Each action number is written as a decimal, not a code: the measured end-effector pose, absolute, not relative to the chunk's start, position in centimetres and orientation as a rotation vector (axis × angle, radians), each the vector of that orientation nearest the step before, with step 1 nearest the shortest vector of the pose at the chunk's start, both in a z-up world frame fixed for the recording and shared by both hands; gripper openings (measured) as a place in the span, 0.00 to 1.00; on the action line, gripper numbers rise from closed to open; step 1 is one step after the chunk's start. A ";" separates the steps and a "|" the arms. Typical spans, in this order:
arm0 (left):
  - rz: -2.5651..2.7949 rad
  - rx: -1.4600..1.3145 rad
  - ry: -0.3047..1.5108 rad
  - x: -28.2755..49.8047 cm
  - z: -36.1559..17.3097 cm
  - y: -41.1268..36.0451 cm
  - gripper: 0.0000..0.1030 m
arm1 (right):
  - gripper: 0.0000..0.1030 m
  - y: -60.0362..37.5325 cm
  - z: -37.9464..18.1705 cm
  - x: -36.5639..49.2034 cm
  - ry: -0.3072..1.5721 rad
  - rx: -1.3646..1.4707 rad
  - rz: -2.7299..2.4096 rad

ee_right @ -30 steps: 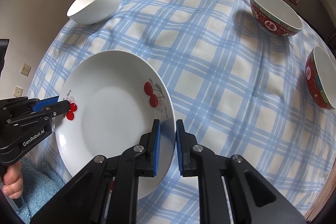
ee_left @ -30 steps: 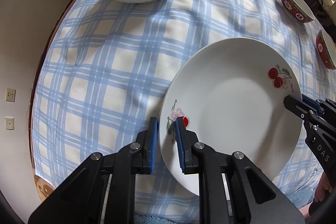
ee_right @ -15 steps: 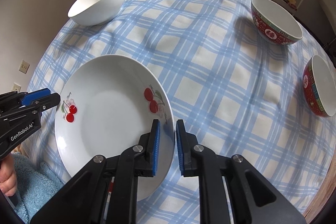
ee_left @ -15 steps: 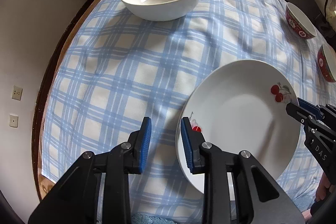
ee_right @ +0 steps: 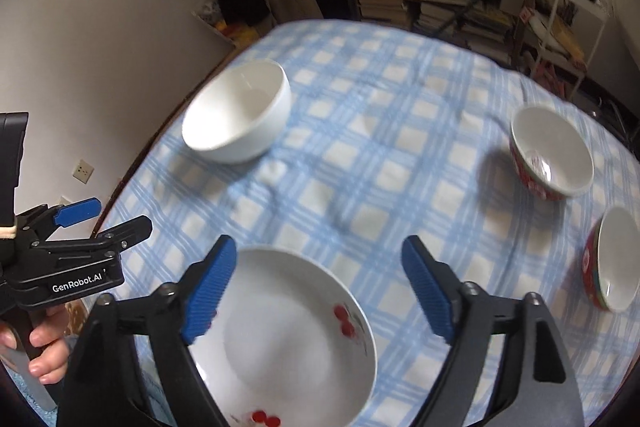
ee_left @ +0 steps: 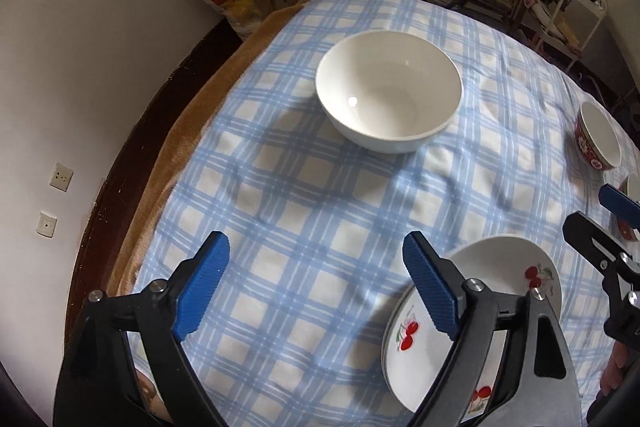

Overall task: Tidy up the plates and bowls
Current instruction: 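Move both grippers to plain white bowls and close them on the rims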

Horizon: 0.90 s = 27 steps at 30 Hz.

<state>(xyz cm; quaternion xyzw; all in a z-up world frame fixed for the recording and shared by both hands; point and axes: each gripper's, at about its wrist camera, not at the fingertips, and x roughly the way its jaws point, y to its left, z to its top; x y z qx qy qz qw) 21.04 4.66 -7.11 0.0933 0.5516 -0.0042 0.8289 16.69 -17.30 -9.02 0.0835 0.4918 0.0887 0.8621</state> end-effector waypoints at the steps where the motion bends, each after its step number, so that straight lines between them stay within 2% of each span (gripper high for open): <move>1: 0.001 0.194 1.166 21.6 -6.7 4.8 0.87 | 0.97 -17.1 -8.6 17.3 1.022 0.171 0.194; 12: 0.040 0.119 1.155 29.4 -5.1 6.3 0.88 | 0.99 -15.9 -6.3 23.8 0.998 0.127 0.187; 27: 0.021 0.087 1.184 33.7 -10.9 5.9 0.88 | 0.98 -15.0 -10.9 29.7 1.081 0.194 0.157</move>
